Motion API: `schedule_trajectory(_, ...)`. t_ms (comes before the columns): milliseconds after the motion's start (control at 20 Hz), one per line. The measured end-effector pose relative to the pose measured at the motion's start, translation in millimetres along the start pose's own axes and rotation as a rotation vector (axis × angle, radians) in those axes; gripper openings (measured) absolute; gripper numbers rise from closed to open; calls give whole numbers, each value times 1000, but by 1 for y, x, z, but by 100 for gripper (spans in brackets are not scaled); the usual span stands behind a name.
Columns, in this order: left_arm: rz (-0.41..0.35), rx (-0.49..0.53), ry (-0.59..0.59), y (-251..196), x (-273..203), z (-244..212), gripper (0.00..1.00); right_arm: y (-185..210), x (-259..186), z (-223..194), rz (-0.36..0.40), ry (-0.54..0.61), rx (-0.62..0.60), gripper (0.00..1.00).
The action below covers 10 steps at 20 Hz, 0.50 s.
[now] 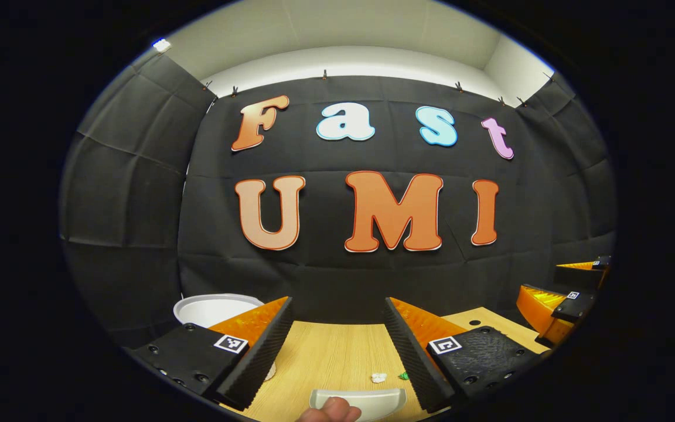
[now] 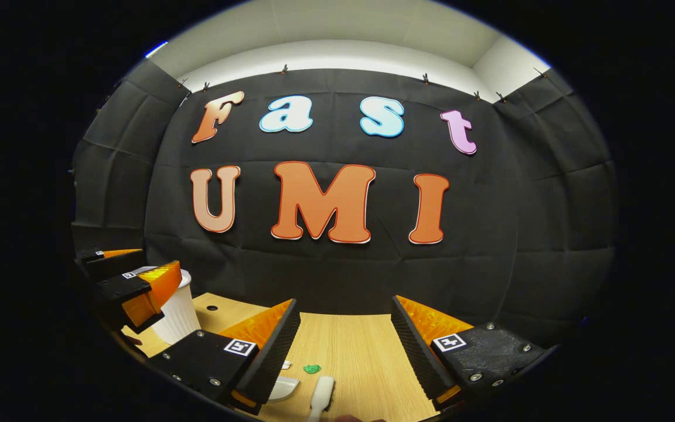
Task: Pick up the small broom and dustpan from the desktop, sweep the trash into the dustpan with the broom, and then empty the trash into the garbage bin.
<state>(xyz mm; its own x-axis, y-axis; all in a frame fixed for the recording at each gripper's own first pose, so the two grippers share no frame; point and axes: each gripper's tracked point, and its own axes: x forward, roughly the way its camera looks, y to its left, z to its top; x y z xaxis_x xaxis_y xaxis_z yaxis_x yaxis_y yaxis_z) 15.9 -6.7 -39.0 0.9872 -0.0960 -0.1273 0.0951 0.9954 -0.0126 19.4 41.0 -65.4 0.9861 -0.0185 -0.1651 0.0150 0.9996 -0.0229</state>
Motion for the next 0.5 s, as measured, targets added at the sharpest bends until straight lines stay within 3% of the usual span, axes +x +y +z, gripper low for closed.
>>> schedule_trajectory(300,-33,-5,109,-15,6,-36,96,4,6,-24,18,60,-13,94)
schedule_trajectory(500,-61,-8,264,-29,1,-90,96,12,9,-75,49,214,18,94)
